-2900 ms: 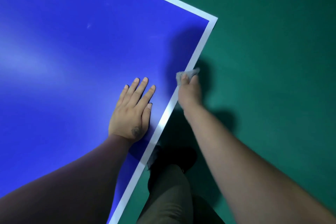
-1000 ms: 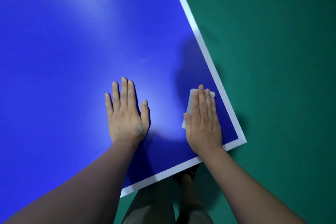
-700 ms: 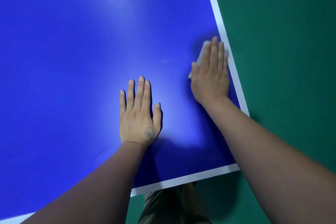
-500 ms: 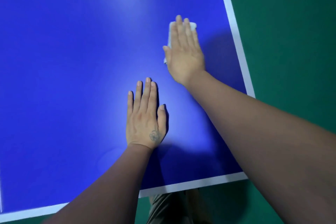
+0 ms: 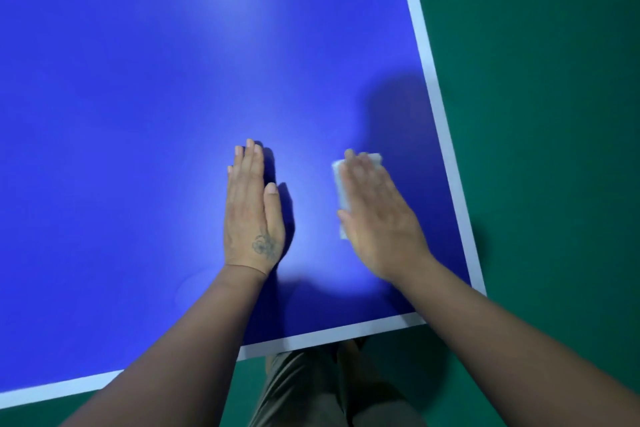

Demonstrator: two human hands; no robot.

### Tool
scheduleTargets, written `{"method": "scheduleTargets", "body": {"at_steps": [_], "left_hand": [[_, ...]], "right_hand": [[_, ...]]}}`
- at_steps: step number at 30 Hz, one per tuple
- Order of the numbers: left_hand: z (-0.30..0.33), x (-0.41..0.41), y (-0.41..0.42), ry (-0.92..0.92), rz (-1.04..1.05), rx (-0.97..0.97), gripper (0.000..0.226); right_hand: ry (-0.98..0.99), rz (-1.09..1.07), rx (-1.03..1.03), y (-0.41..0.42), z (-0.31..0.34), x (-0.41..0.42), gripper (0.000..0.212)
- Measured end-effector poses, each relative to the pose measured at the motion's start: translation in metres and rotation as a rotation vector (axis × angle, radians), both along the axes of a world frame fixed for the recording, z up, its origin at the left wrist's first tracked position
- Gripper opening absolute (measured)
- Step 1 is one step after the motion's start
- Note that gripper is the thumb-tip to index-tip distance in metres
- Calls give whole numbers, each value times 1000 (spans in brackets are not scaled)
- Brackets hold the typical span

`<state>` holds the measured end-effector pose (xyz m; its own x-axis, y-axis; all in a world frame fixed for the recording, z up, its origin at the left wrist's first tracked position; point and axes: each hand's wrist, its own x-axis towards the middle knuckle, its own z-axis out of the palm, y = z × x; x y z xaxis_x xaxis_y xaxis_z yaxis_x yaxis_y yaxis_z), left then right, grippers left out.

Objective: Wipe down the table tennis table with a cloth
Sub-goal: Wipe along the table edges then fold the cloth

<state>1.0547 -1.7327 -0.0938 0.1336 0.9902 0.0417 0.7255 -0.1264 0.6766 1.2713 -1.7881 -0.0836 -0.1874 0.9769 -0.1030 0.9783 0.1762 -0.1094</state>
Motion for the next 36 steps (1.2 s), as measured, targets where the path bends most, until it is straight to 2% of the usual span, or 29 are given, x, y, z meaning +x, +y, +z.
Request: {"method": "scheduleTargets", "body": {"at_steps": [2, 7, 10, 13, 17, 22, 27, 32, 36], "left_hand": [[6, -10, 2, 30, 37, -7, 58], [10, -56, 4, 289, 71, 8, 60], [9, -90, 7, 246, 220, -27, 60], [11, -114, 7, 168, 312, -53, 59], [14, -137, 12, 122, 295, -47, 59], [11, -145, 24, 85, 267, -41, 57], [12, -117, 32, 53, 80, -37, 52], [22, -61, 16, 11, -132, -27, 48], [30, -15, -13, 4, -339, -24, 45]], "right_hand": [[-49, -91, 21, 6, -3, 19, 63], [27, -407, 19, 82, -6, 28, 66], [17, -553, -3, 135, -6, 0, 69], [6, -534, -15, 173, -6, -38, 71], [54, -398, -7, 187, -5, -109, 71], [-10, -186, -6, 126, -6, -183, 71], [-46, -93, -55, 19, 0, -179, 73], [112, -314, -28, -68, -2, -128, 75], [16, -517, -51, -121, -3, -90, 71]]}}
